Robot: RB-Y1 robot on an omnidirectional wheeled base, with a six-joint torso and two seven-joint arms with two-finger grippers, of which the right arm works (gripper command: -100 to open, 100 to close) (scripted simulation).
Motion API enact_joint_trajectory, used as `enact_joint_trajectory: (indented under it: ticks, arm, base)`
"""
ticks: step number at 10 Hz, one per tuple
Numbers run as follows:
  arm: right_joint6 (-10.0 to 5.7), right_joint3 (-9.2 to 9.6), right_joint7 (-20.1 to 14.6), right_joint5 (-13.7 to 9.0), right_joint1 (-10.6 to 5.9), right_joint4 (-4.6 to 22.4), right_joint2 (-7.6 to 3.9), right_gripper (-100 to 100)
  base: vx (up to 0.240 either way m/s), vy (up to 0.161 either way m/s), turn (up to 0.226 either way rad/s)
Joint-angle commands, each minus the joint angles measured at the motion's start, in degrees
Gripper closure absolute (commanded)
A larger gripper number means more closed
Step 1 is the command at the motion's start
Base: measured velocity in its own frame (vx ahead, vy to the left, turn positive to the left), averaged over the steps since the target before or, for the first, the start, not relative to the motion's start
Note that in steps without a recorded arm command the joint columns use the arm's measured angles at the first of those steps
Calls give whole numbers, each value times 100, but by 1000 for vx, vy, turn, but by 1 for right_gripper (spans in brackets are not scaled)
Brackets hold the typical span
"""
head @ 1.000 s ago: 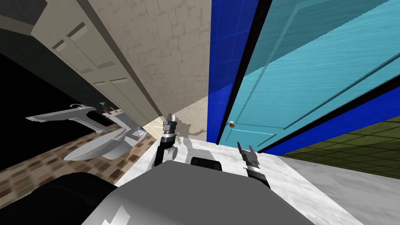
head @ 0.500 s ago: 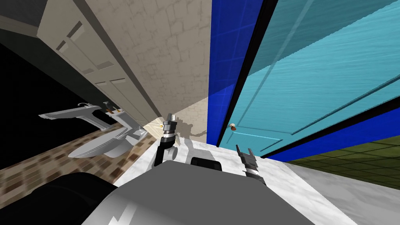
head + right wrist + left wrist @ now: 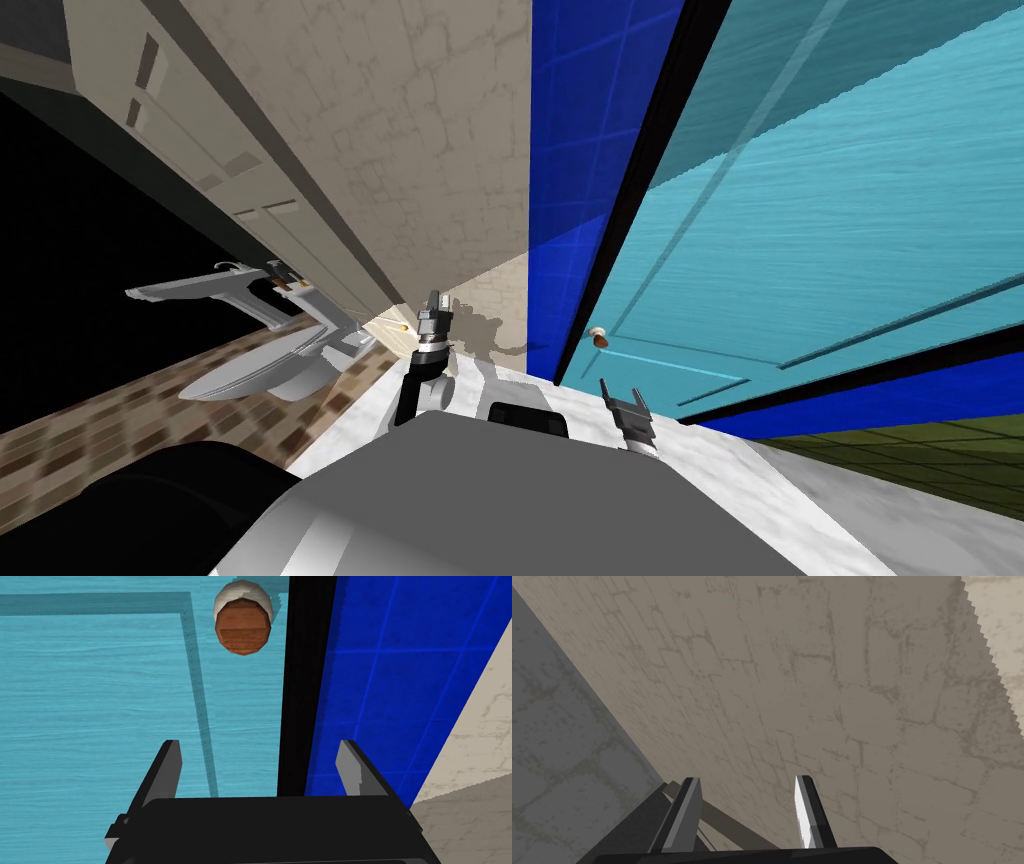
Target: Pull the door open
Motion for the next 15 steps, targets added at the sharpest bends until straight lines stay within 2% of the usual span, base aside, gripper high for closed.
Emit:
enact_joint_trajectory:
  ticks: [1,2,3,6,9,10,12,13,15]
  arm:
    - [-32,-34,171,60,-10,150,53,-100]
    - [-52,-53,272,97,-16,240,92,-100]
    - [-45,-35,211,78,-3,180,88,-100]
    - [-47,-149,261,69,-401,603,-91,-100]
    - [-43,-291,292,51,-887,1098,-283,-100]
    - [-43,-291,292,51,-901,1123,-283,-100]
    - [-39,-401,317,38,-1266,1464,-416,-100]
    - [-39,-401,317,38,-1290,1529,-416,-100]
    - [-35,-517,342,24,-1661,1884,-543,-100]
  base:
    - [127,-77,60]
    - [127,-92,65]
    - [59,-46,18]
    - [9,15,12]
    - [9,29,13]
    - [16,12,5]
    - [22,11,13]
    - [17,7,7]
    - [21,8,13]
